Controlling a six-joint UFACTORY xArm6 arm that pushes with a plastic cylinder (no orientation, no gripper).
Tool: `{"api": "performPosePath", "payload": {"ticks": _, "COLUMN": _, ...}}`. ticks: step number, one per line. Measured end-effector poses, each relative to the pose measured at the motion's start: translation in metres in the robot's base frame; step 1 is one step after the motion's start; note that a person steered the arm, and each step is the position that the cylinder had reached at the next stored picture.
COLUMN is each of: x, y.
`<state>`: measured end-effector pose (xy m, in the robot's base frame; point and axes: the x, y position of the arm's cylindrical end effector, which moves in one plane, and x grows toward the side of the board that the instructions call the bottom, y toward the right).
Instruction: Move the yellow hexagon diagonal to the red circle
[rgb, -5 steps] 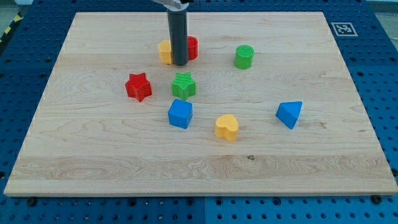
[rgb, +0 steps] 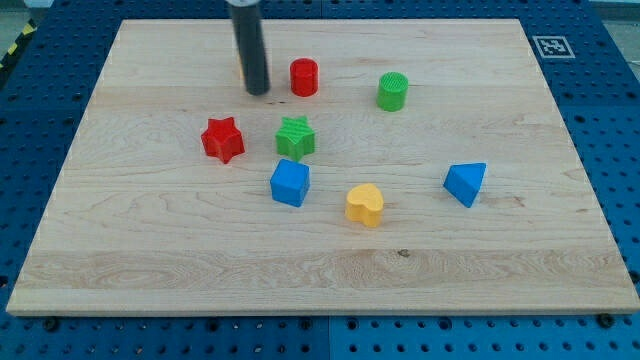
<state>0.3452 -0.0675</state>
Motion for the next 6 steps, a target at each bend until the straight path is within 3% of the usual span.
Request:
{"api": "performPosePath", "payload": {"ticks": 1, "x": -0.004, "y": 0.01}}
{"api": "performPosePath", "payload": {"ticks": 5, "x": -0.051, "y": -0.045}}
{"api": "performPosePath", "payload": {"ticks": 6, "x": -0.077, "y": -0.048}}
